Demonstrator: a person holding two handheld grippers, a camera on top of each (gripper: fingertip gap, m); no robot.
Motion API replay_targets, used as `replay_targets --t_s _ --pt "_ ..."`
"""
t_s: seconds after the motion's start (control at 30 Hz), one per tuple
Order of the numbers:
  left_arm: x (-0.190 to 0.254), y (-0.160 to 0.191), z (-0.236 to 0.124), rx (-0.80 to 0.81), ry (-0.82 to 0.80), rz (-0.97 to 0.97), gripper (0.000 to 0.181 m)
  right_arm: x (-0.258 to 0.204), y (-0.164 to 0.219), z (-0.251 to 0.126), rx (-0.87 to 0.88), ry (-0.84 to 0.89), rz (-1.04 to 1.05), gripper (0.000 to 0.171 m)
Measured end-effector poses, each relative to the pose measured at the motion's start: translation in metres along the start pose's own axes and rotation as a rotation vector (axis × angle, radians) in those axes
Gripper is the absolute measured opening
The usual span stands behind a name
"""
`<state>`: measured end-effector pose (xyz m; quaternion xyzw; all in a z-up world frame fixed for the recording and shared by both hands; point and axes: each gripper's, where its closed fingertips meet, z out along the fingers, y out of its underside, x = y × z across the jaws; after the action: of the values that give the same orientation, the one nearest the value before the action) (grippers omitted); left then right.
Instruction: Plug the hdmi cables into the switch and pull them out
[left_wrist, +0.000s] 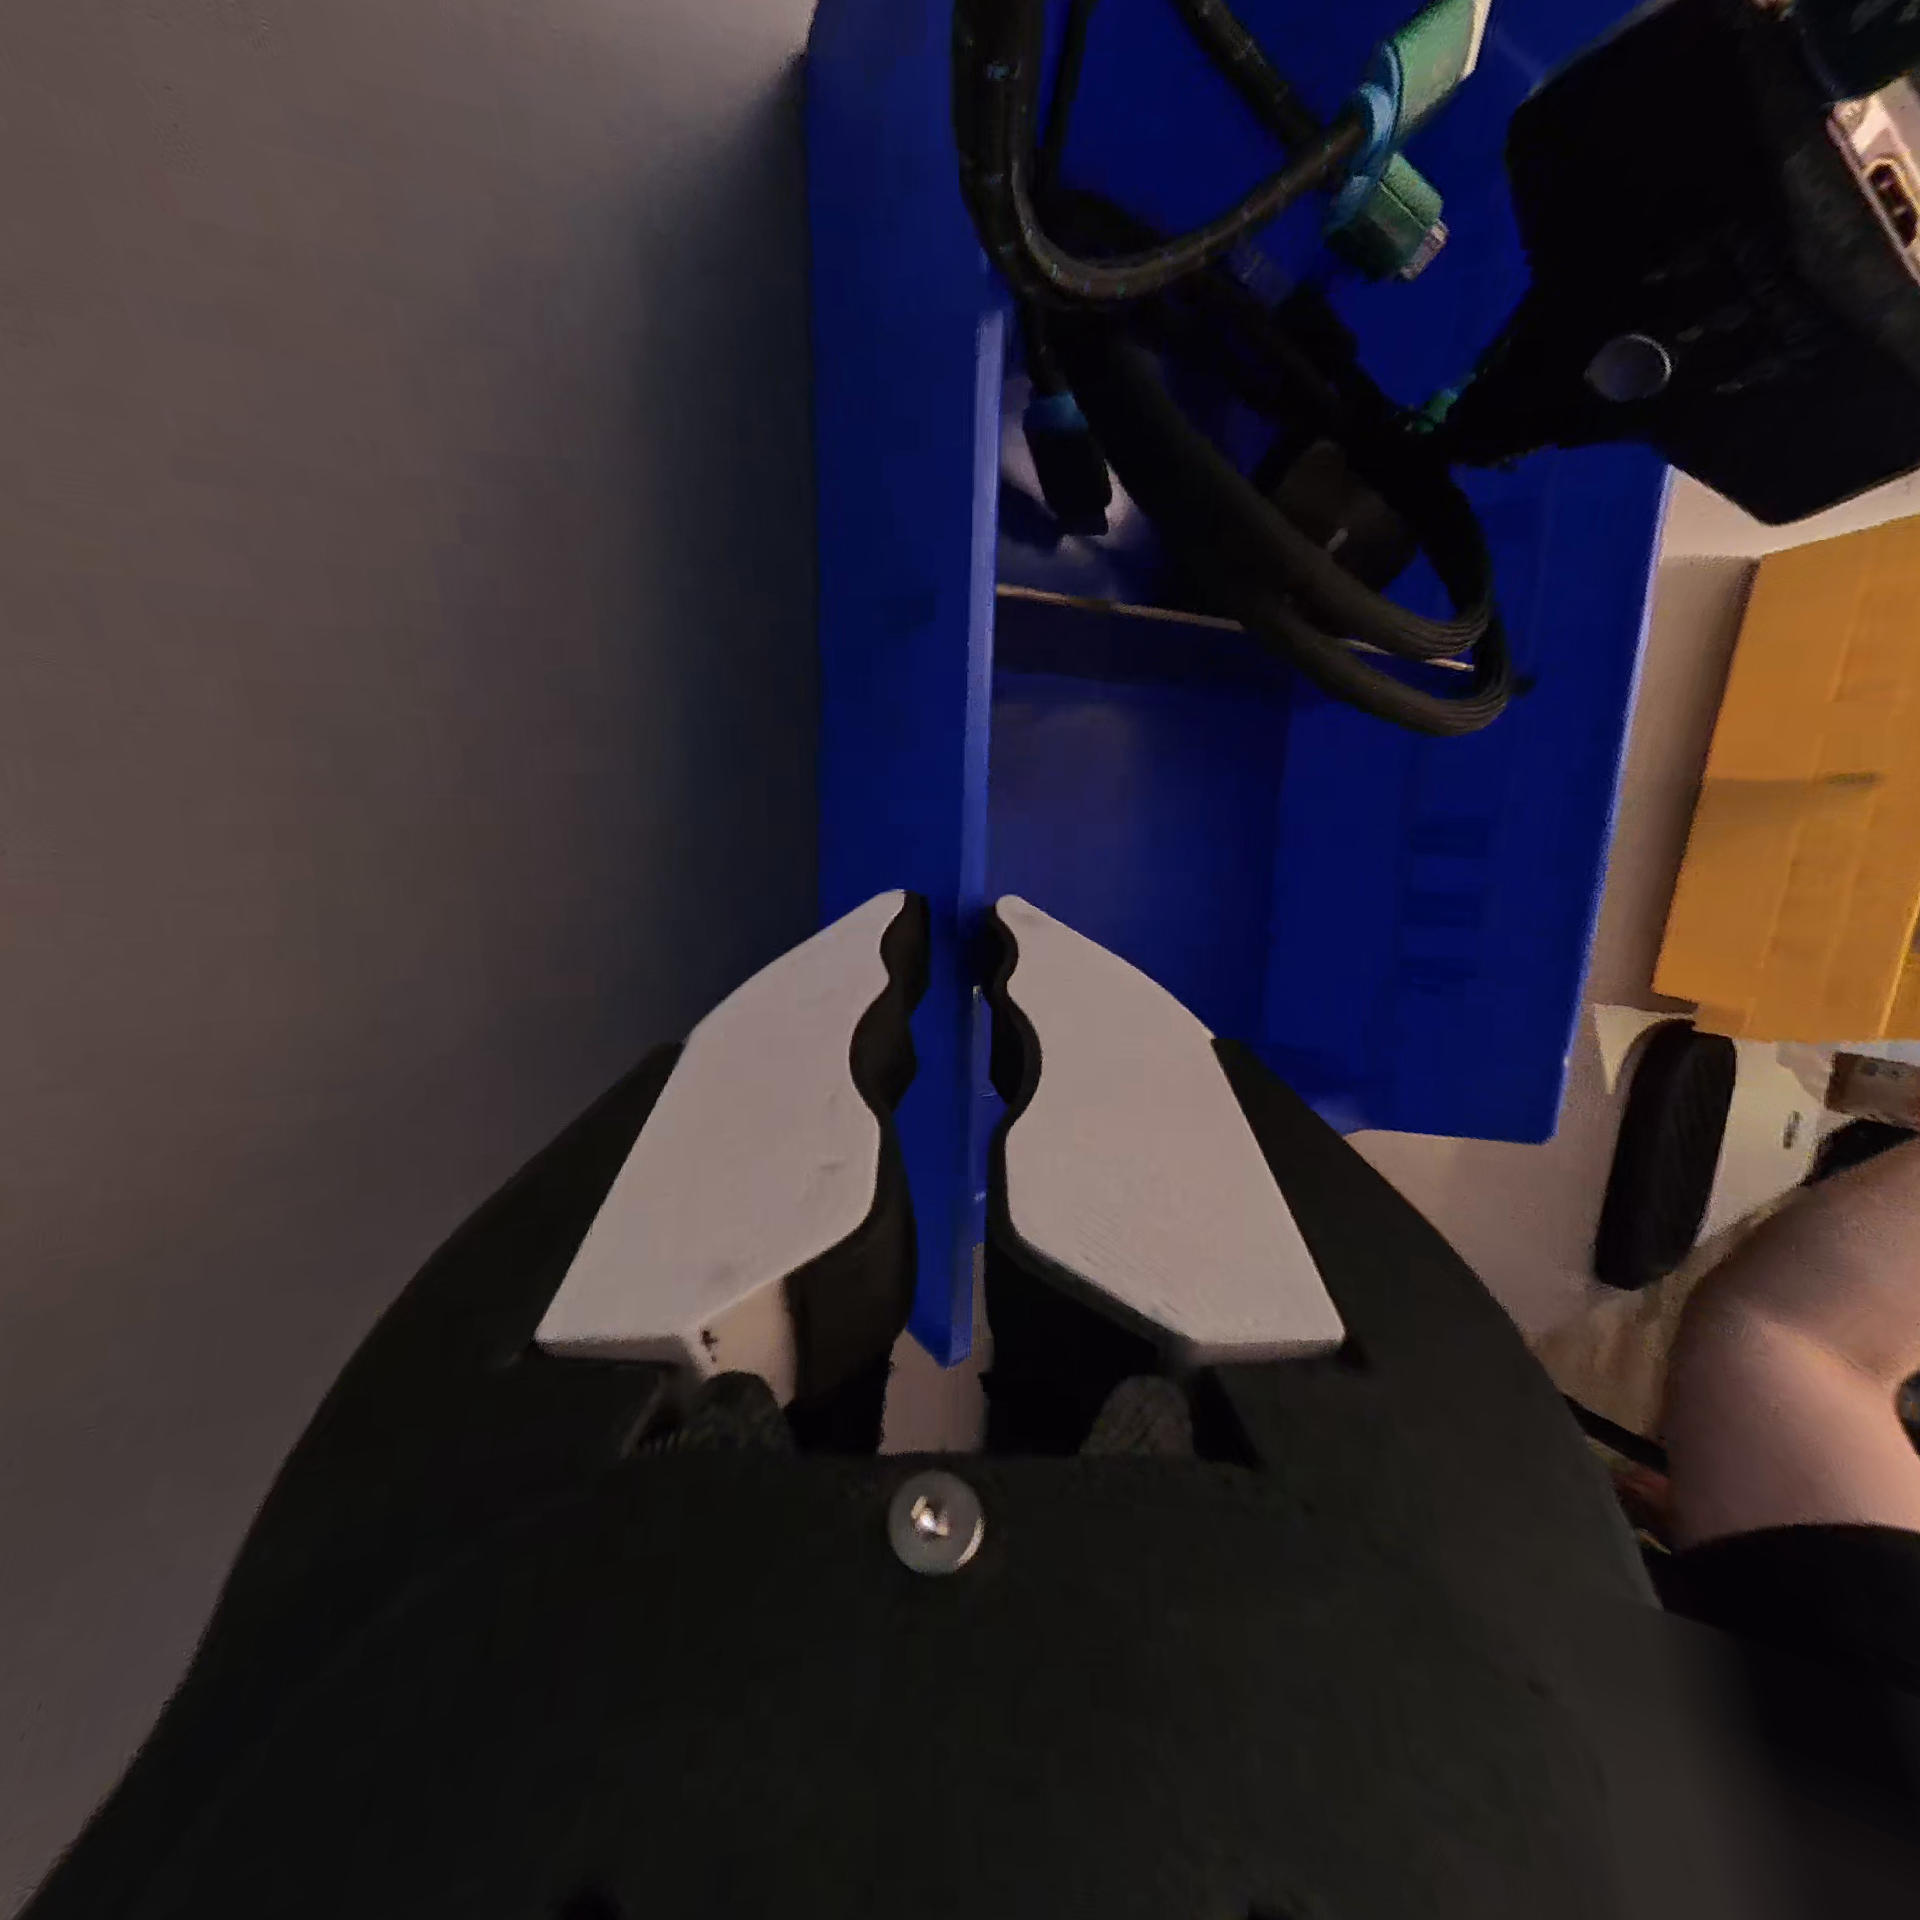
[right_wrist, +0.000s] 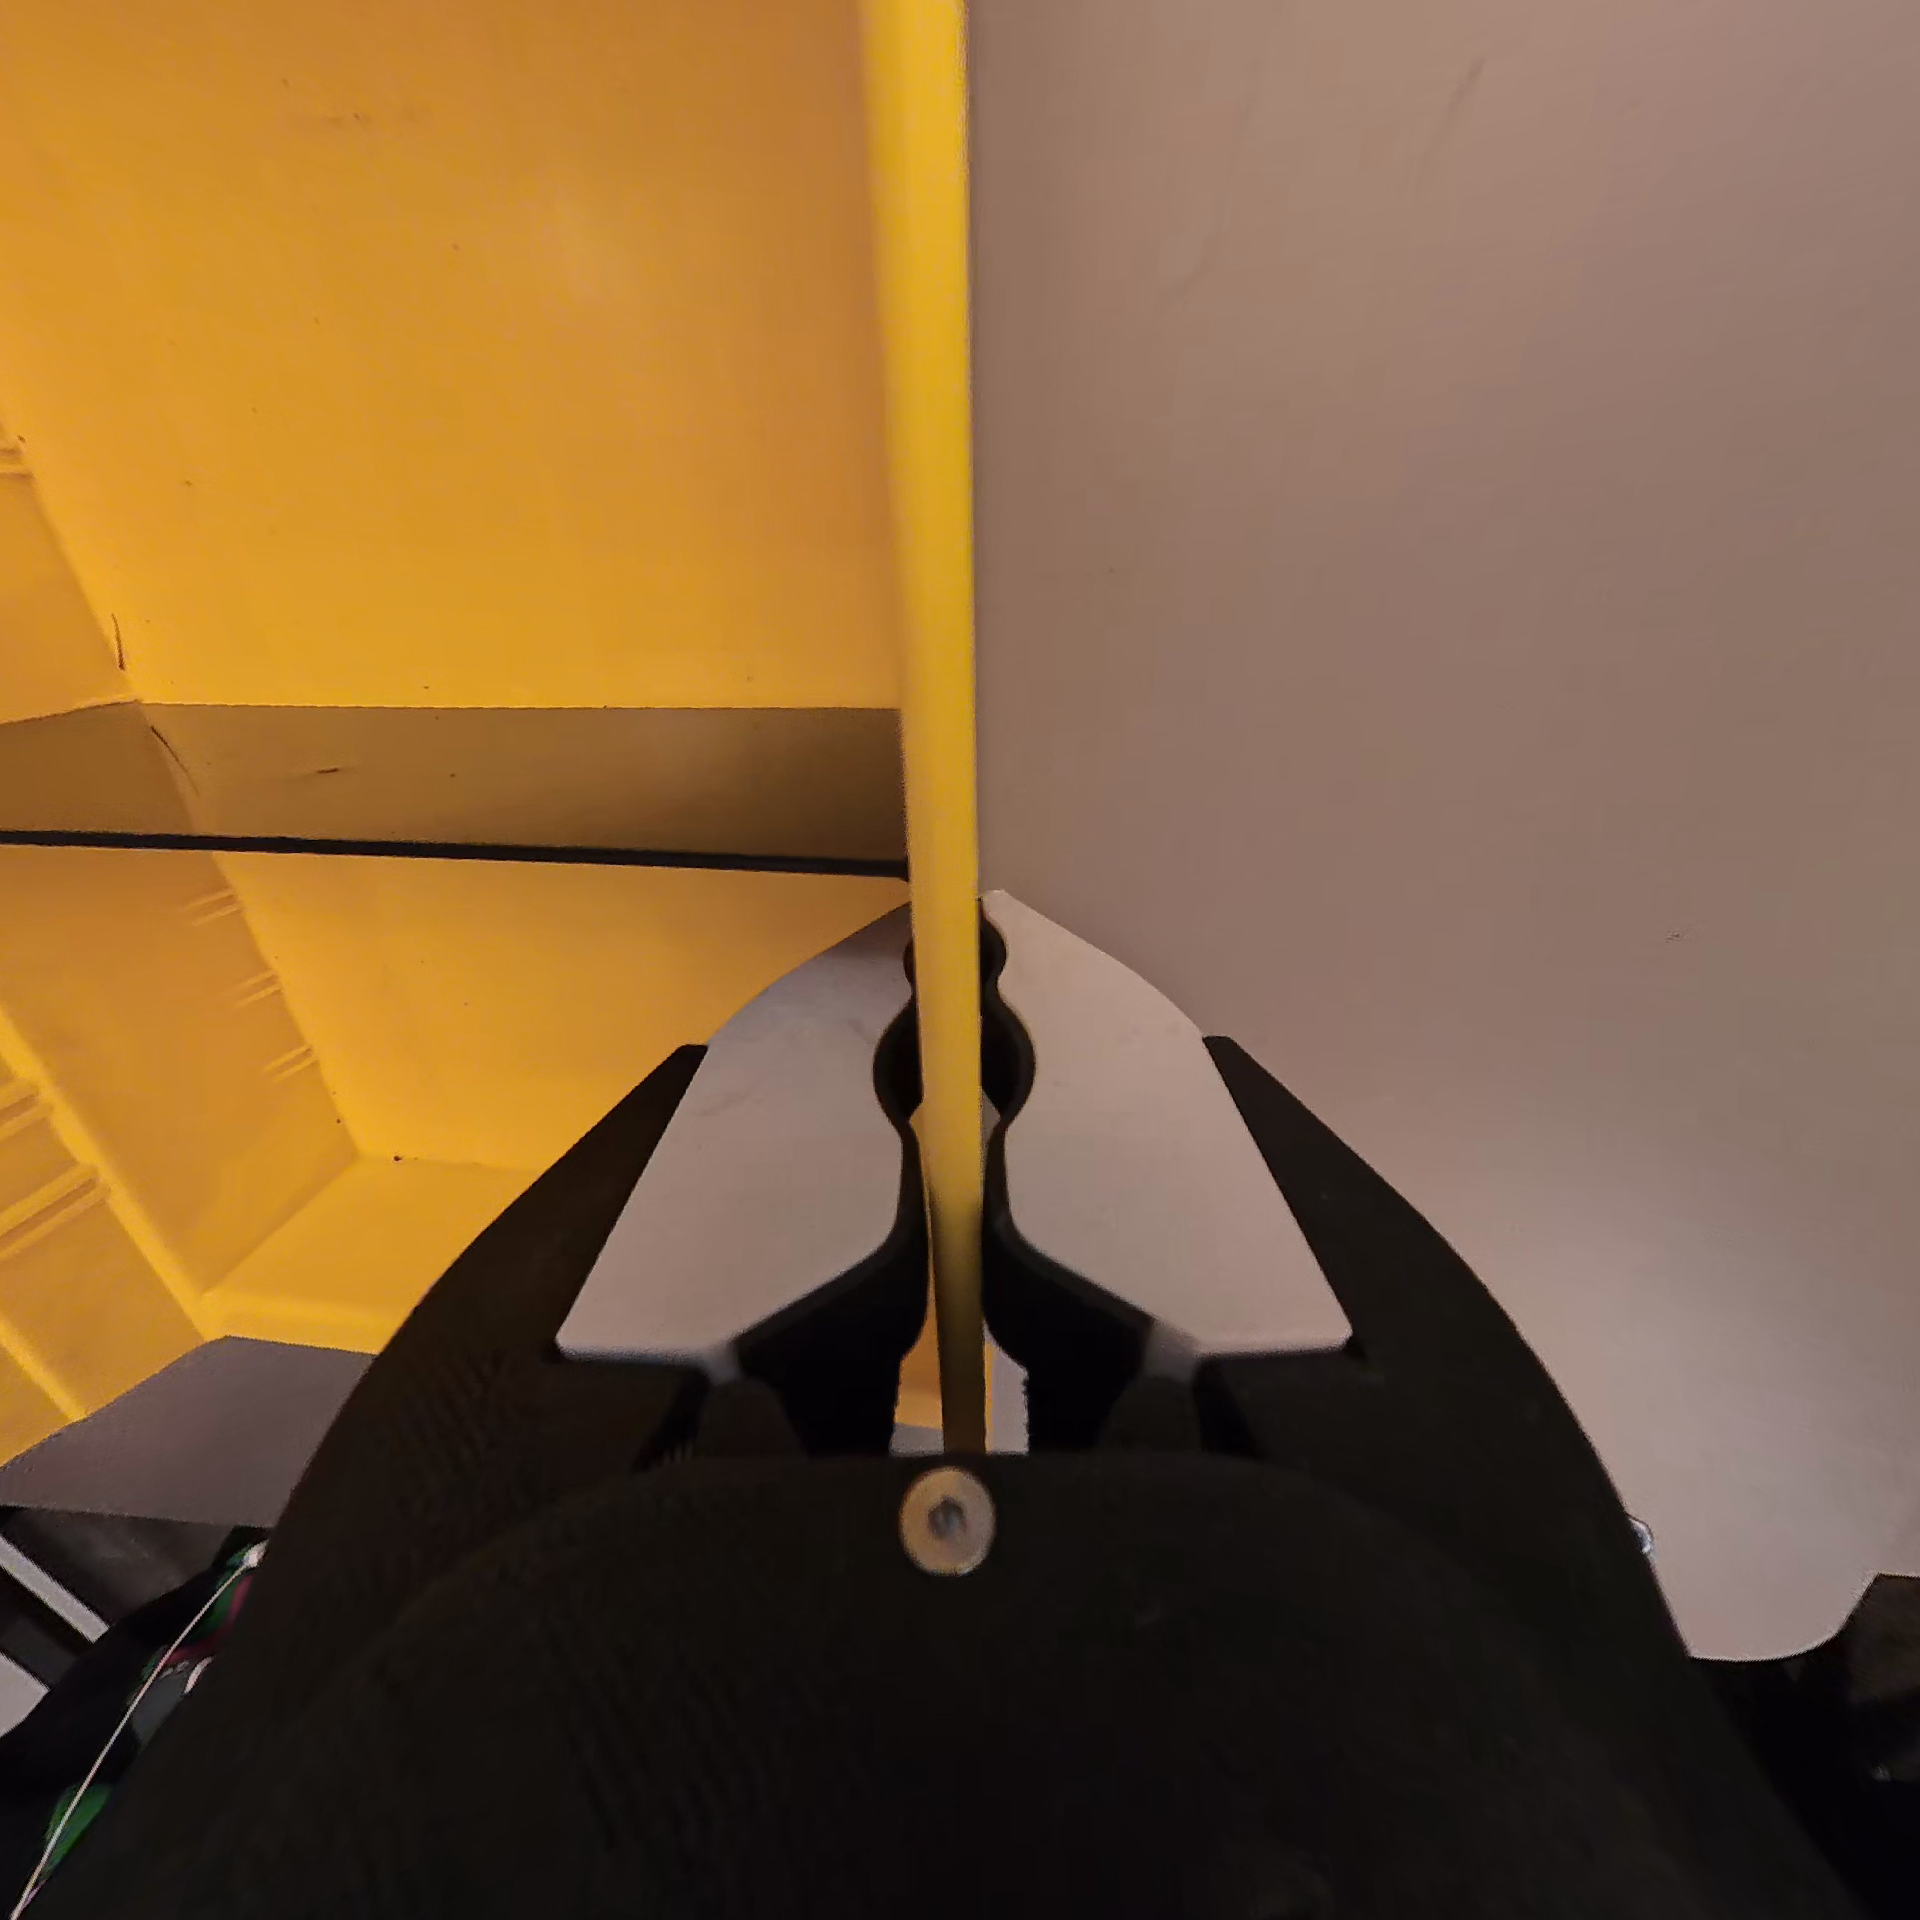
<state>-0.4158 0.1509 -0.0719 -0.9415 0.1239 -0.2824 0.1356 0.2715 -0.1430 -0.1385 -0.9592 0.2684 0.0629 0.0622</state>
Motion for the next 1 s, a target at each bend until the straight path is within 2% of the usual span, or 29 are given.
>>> replay_targets --t_s 0.27,0.83,0.9,0.97,1.0 --pt "-0.012 0.009 -0.012 -0.017 -0.104 -0.01 0.007 -0.003 0.004 0.001 -0.006 0.002 -0.008 0.007" --pt "-0.023 0.003 -0.02 0.05 -0.104 -0.076 0.011 0.001 -0.003 0.003 -0.033 0.035 -0.05 0.01" --pt "-0.025 -0.001 -0.032 0.104 -0.125 -0.083 0.015 -0.001 -0.005 0.001 -0.005 0.021 -0.053 0.021" --pt "-0.025 -0.007 -0.053 0.195 -0.166 -0.07 0.016 -0.006 -0.012 -0.004 0.054 -0.014 -0.049 0.044" --pt "-0.021 -0.014 -0.068 0.266 -0.179 -0.049 0.02 -0.005 -0.016 -0.009 0.09 -0.018 -0.032 0.05"
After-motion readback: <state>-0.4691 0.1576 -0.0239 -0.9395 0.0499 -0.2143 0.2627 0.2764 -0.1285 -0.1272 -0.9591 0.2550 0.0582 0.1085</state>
